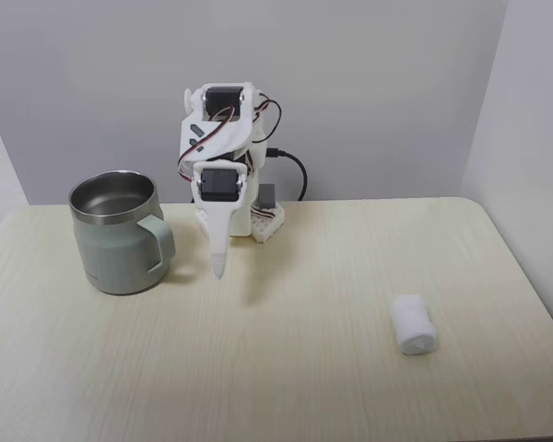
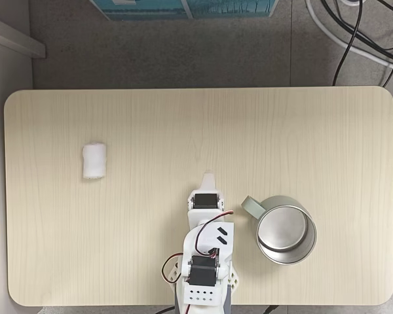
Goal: Grasp a dressing and put it in the cup.
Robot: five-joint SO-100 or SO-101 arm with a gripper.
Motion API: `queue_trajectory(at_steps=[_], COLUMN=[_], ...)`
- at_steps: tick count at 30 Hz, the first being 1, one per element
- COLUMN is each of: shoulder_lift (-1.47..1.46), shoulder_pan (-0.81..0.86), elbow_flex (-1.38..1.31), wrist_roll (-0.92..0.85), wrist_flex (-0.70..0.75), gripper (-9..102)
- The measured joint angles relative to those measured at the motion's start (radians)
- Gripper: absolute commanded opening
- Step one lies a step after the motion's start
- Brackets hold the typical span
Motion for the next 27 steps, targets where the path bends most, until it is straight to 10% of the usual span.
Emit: queue_trajectory(at_steps=[27], shoulder_lift=[0.052], shoulder_pan=[-0.063], elbow_flex=[0.164], wrist_roll=[-0.112], wrist_flex=[0.034], gripper=[1])
